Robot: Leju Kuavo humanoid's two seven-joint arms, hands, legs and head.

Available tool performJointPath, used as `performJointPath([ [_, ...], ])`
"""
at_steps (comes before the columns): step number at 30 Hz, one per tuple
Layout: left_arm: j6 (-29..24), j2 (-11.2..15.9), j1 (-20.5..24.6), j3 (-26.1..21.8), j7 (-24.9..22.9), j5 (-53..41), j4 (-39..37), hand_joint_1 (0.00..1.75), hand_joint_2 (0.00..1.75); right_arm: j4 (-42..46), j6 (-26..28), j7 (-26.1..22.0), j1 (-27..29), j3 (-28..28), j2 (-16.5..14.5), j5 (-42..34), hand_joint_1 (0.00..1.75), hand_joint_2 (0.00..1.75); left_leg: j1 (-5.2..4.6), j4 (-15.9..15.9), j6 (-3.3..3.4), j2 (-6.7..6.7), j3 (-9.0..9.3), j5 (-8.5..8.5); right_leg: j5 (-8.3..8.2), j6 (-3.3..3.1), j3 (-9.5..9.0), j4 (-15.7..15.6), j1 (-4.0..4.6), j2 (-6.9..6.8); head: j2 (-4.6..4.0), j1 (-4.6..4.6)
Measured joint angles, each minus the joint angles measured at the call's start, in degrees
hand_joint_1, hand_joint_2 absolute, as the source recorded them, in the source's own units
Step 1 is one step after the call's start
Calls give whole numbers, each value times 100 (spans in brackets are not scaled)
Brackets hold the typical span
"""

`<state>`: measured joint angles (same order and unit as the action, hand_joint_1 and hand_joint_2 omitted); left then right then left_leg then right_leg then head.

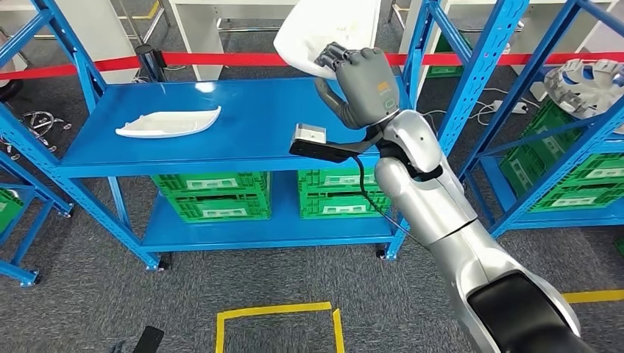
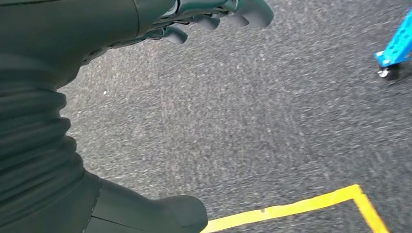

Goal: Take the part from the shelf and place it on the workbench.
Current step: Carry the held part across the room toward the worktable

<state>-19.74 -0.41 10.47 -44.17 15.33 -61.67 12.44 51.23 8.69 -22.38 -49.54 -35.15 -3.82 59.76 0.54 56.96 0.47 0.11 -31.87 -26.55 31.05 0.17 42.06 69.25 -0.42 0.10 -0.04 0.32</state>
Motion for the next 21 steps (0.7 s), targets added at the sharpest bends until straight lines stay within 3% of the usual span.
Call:
performJointPath([
  [1,-1,-1,-8,-7,-3,4,-1,0,175,-24,-67,9,-33,10,0,11,175,175,1,16,0,-1,-81,53,166,17,84,353,-5,0,0,1],
  [2,-2,-1,-17,-14,-5,14,-1,0,175,-55,-136,29,-52,15,-1,39,175,175,2,37,-5,-2,-160,99,211,29,98,566,-9,-1,0,2],
  [3,-2,-4,-25,-20,-8,25,-3,0,175,-92,-183,61,-64,16,-2,82,175,175,4,62,-15,-4,-238,140,146,31,9,573,-12,-1,0,2],
  [5,-2,-14,-38,-28,-8,44,-8,0,175,-164,-171,140,-92,16,-22,166,175,175,9,131,-52,-9,-384,209,-94,11,-469,-28,-17,-1,0,5],
  [7,-2,-21,-41,-32,1,49,-10,0,175,-223,-88,202,-138,16,-71,227,175,175,-1,197,-114,-11,-498,268,-151,-44,-918,-717,2,6,0,6],
  [8,-2,-21,-39,-36,7,50,-10,0,175,-251,-43,230,-158,16,-91,250,175,175,-6,215,-151,-11,-527,295,-118,-76,-1008,-884,14,11,0,9],
  [11,-2,-24,-52,-61,31,63,-13,0,175,-325,38,317,-189,17,-126,305,175,175,7,204,-268,-21,-571,370,-183,-193,-969,-966,30,0,0,20],
  [12,-2,-24,-63,-68,39,70,-14,0,175,-343,43,331,-205,18,-133,317,175,175,15,265,-300,-24,-614,286,-241,-237,-935,-987,23,-10,0,14],
  [13,-2,-19,-73,-73,44,77,-16,0,175,-356,44,338,-226,19,-137,327,175,175,21,427,-328,-26,-682,112,-303,-274,-890,-1008,10,-20,0,7],
  [15,-2,-8,-83,-81,57,84,-17,0,175,-386,45,338,-265,22,-138,345,175,175,28,1054,-369,-23,-869,-403,-414,-312,-773,-1016,6,-25,0,-7],
  [17,-2,-1,-93,-96,66,85,-19,0,175,-427,40,337,-273,25,-132,355,175,175,30,1655,-393,-23,-974,-673,-516,-315,-640,-1008,15,-25,0,-7],
  [18,-2,-1,-98,-105,68,84,-19,0,175,-449,36,336,-272,26,-126,358,175,175,29,1732,-391,-23,-916,-639,-567,-310,-571,-1003,19,-25,0,-8],
  [19,-2,0,-100,-114,68,76,-18,0,175,-464,30,337,-272,33,-119,360,175,175,29,1591,-379,-23,-752,-516,-618,-299,-504,-998,22,-25,0,-8],
  [21,-2,5,-93,-122,61,57,-15,0,175,-478,15,337,-283,66,-102,361,175,175,17,862,-326,-22,-201,-322,-717,-265,-395,-990,26,-26,0,-8],
])
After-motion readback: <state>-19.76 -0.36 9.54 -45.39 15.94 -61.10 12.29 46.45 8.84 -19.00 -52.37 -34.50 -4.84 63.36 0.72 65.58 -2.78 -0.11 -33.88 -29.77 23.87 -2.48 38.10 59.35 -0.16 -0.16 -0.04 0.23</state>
